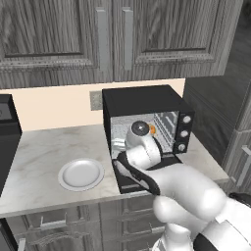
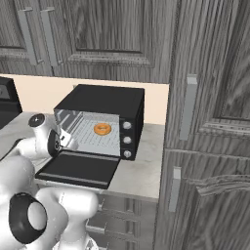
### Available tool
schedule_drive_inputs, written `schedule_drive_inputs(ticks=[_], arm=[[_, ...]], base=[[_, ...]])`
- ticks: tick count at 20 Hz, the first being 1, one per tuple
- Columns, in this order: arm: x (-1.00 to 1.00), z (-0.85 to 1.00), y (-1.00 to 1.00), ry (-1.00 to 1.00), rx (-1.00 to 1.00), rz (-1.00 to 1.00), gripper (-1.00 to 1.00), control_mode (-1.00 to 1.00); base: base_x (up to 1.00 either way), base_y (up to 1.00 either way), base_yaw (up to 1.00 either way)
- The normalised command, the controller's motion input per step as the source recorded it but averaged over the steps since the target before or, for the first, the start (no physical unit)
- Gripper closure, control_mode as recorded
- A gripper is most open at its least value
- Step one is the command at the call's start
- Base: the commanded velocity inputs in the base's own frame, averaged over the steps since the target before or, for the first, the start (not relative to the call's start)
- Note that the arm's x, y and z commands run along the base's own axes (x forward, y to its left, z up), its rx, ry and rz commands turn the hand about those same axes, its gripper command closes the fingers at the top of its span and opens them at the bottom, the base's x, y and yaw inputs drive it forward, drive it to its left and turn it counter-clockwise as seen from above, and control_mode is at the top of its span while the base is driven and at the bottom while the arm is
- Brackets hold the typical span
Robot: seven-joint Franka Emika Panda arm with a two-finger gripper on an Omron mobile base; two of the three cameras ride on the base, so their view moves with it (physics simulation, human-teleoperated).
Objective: Pick up the bagel from the plate, place it on the toaster oven rack, close the door, and set the timer.
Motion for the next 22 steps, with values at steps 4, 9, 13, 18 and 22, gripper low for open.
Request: schedule_drive_inputs(ticks=[4,9,13,18,22], arm=[[-0.68,0.98,-0.12,-0.04,0.00,0.00,-1.00,-1.00],[-0.55,0.72,0.13,0.16,-0.01,0.05,-1.00,-1.00],[-0.36,0.53,0.47,0.35,-0.11,0.12,-1.00,-1.00],[-0.36,0.35,0.54,0.35,-0.21,0.16,-1.00,-1.00],[-0.49,0.11,0.47,0.21,-0.29,0.15,-1.00,-1.00]], base=[[0.00,0.00,0.00],[0.00,0.00,0.00],[0.00,0.00,0.00],[0.00,0.00,0.00],[0.00,0.00,0.00]])
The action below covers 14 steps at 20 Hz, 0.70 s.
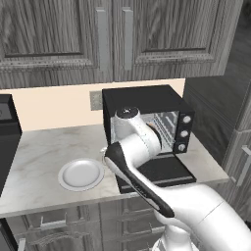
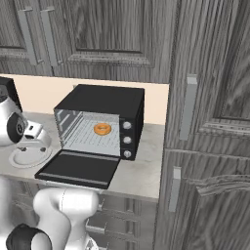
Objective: Pick up the bagel from the plate, place it on the toaster oven rack, close the door, and set the timer.
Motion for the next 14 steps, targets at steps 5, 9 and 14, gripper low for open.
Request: schedule_drive_inputs(ticks=[5,9,14], arm=[[-0.49,-0.13,0.24,0.06,-0.35,0.13,-1.00,-1.00],[-0.36,-0.42,0.05,0.00,-0.30,0.08,-1.00,-1.00],[-0.15,-0.52,-0.06,-0.04,-0.21,0.02,-1.00,-1.00]], base=[[0.00,0.00,0.00],[0.00,0.00,0.00],[0.00,0.00,0.00]])
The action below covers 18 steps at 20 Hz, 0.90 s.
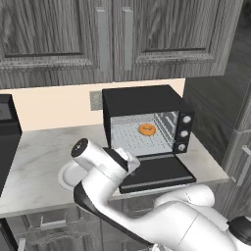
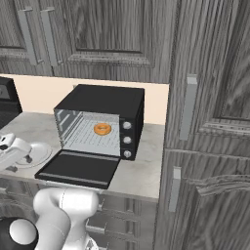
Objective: Pick up the bagel from the plate, place it on the toaster oven rack, close the door, and set the timer.
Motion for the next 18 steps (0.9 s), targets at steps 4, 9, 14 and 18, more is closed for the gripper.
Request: schedule_drive_inputs(ticks=[4,9,14,18], arm=[[0.00,-0.48,-0.19,-0.01,-0.11,0.00,-1.00,-1.00],[0.02,-0.34,-0.02,-0.01,-0.05,0.03,-1.00,-1.00],[0.10,-0.18,0.01,-0.05,-0.06,0.12,-1.00,-1.00],[0.49,-0.26,0.08,-0.01,-0.16,0.14,-1.00,-1.00]], base=[[0.00,0.00,0.00],[0.00,0.00,0.00],[0.00,0.00,0.00],[0.00,0.00,0.00]])
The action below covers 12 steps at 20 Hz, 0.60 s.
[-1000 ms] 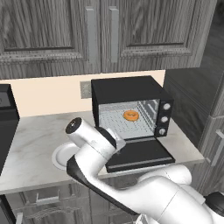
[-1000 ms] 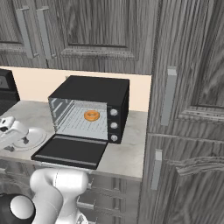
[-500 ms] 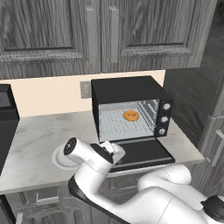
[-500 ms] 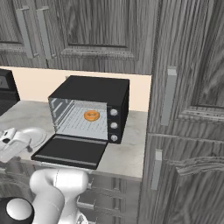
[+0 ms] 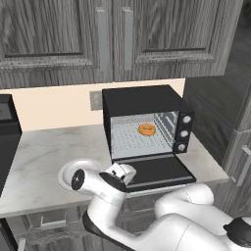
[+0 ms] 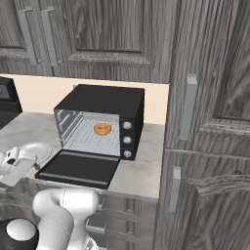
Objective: Pick up the bagel from the plate, place it on the toaster oven rack, close the door, and set the timer.
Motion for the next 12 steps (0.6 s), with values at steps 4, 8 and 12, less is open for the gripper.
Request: schedule_drive_inputs(ticks=[4,8,12], arm=[[0.53,-0.35,0.18,0.00,-0.23,0.13,-1.00,-1.00],[0.28,-0.29,0.22,0.00,-0.23,0.10,-1.00,-1.00],[0.06,-0.18,0.15,0.00,-0.22,0.02,-1.00,-1.00]], base=[[0.00,0.00,0.00],[0.00,0.00,0.00],[0.00,0.00,0.00]])
